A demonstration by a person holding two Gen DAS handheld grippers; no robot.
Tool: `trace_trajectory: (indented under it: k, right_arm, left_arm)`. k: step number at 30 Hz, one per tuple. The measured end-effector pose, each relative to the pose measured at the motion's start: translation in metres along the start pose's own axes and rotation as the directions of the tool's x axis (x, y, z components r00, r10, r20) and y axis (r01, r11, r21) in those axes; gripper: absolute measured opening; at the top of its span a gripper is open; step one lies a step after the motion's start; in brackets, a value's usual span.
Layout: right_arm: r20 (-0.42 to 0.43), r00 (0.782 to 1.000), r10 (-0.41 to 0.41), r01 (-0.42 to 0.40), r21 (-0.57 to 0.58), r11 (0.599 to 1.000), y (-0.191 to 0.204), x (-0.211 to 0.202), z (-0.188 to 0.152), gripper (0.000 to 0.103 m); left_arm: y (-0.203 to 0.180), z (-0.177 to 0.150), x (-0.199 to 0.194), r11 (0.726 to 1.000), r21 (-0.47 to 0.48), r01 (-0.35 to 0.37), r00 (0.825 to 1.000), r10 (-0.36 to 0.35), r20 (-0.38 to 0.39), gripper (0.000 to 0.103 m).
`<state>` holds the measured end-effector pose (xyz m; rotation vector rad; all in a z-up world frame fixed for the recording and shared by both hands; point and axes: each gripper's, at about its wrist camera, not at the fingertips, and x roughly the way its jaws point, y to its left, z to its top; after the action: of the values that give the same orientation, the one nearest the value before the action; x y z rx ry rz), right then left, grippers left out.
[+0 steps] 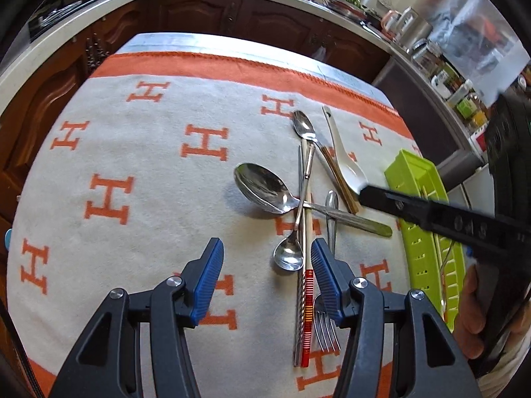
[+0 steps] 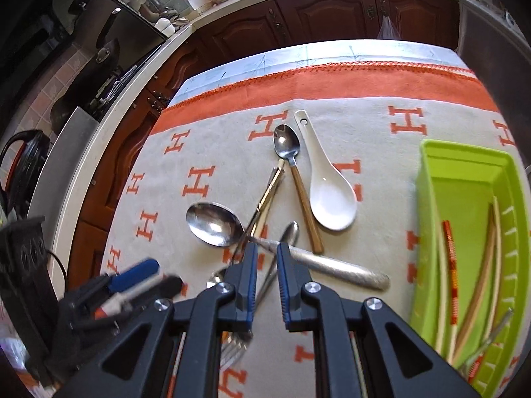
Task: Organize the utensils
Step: 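Move both tools back over the remaining spoons and fork, then grasp the gold-handled spoon with the right tool and lift it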
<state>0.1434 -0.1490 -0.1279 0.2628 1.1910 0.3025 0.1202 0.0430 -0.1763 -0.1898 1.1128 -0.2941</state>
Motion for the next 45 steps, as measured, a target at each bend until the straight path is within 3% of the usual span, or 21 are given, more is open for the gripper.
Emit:
trace_trajectory:
  k: [6, 13, 18, 23, 31, 36, 38, 45]
  right_arm:
    - [-0.020, 1.000, -0.010, 0.010, 0.016, 1.000, 0.011, 0.033, 0.021, 0.012]
    - [-0.045, 0.988, -0.147, 0.146, -0.028, 0.989, 0.025, 0.063, 0.029, 0.012]
    - [-0.032, 0.983, -0.179, 0.178, -0.029, 0.984, 0.026, 0.065, 0.028, 0.011]
    - [0.006, 0.991, -0.134, 0.134, -0.009, 0.991, 0.021, 0.055, 0.024, 0.008]
    - [0.017, 1.000, 0.023, -0.024, 0.062, 0.998, 0.003, 0.036, 0.015, 0.006]
    - [0.004, 0.998, 0.057, -0.057, 0.081, 0.995, -0.002, 0.032, 0.008, 0.006]
    - [-0.007, 0.998, 0.060, -0.059, 0.085, 0.995, -0.003, 0.028, 0.004, 0.006]
    - [-0.089, 0.995, -0.039, 0.051, 0.134, 0.990, -0.025, 0.017, -0.020, 0.006]
  left_arm:
    - [-0.004, -0.001, 0.018, 1.000, 0.000, 0.030, 0.999, -0.030, -0.034, 0.051]
    - [0.006, 0.000, 0.018, 0.998, -0.024, 0.052, 0.998, -0.052, -0.031, 0.051]
    - [0.015, -0.002, 0.017, 0.997, -0.044, 0.064, 0.997, -0.066, -0.032, 0.051]
    - [0.018, -0.004, 0.014, 0.996, -0.048, 0.070, 0.997, -0.071, -0.029, 0.051]
    - [0.018, -0.007, 0.005, 0.996, -0.046, 0.078, 0.997, -0.078, -0.017, 0.051]
    - [0.015, -0.010, -0.001, 0.996, -0.032, 0.078, 0.997, -0.078, -0.015, 0.051]
    - [0.013, -0.011, -0.003, 0.997, -0.027, 0.076, 0.997, -0.077, -0.014, 0.051]
    - [0.006, -0.013, -0.002, 0.997, -0.013, 0.078, 0.997, -0.079, -0.026, 0.051]
